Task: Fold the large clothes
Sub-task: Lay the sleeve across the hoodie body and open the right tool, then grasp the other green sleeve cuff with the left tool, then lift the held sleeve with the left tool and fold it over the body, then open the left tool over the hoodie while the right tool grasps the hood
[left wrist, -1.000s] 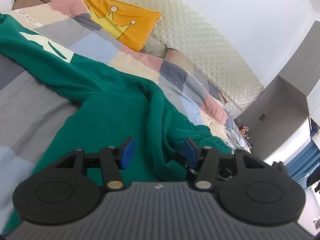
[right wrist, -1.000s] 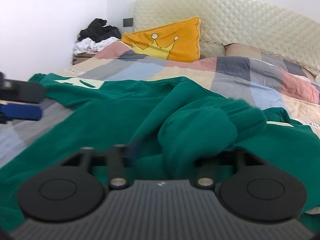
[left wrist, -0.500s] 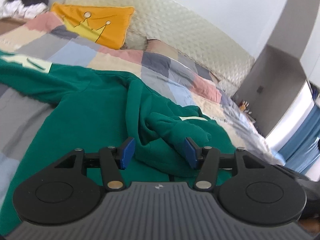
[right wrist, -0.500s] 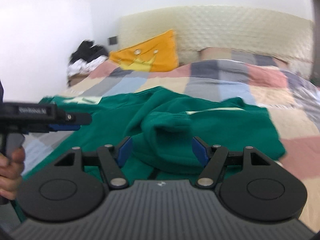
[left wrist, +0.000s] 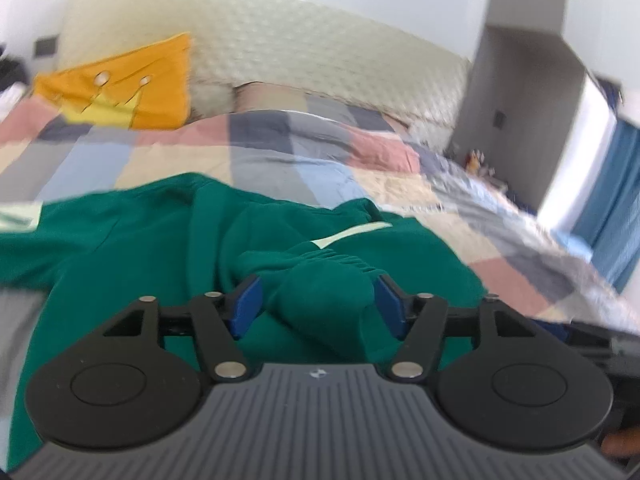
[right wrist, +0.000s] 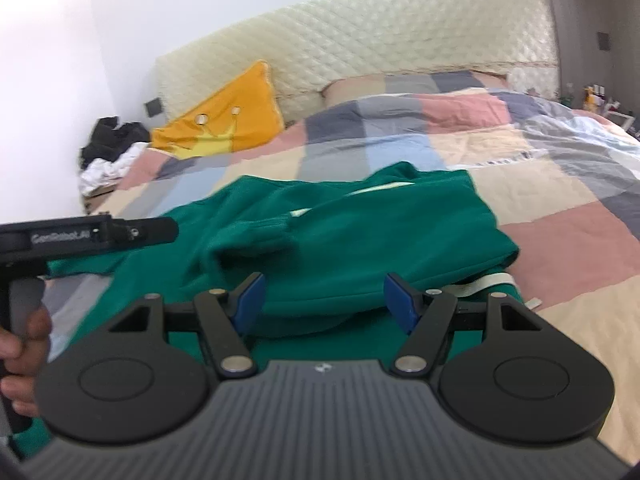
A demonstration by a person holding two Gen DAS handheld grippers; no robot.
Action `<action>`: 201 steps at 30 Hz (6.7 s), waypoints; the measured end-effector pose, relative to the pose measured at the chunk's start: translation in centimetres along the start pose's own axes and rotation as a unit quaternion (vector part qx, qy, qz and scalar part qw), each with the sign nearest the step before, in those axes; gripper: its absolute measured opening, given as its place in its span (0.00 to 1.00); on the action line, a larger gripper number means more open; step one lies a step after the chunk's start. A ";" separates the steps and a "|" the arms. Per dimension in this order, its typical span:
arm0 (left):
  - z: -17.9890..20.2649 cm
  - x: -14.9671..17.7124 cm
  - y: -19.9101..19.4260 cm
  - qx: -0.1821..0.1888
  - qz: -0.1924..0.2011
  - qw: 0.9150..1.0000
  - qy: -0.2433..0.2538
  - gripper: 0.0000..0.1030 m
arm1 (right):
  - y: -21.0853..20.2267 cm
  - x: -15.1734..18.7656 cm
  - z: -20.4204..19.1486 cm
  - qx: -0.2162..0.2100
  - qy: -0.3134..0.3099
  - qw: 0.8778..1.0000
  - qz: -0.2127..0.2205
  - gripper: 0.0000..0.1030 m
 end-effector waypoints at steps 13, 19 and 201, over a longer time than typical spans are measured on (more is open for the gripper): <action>2.4 2.3 8.1 -0.031 -0.031 0.988 0.149 0.76 | 7.8 1.4 3.3 0.032 0.048 0.998 -0.037 0.65; 0.4 3.0 9.6 -0.059 -0.038 0.990 0.120 0.76 | 9.4 2.7 3.7 0.039 0.045 0.996 -0.060 0.65; 3.1 -2.3 2.0 -0.055 -0.058 0.997 0.012 0.60 | 2.0 -3.1 6.5 0.020 0.092 0.993 0.065 0.71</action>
Point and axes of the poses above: each gripper's, at about its wrist camera, not at the fingertips, and y roughly the way its jaws point, z to its right, x to its underside, the point moved 4 cm from there along y, roughly the way its jaws point, and after that the axes turned 2 degrees about z, right-handed, at the moved point
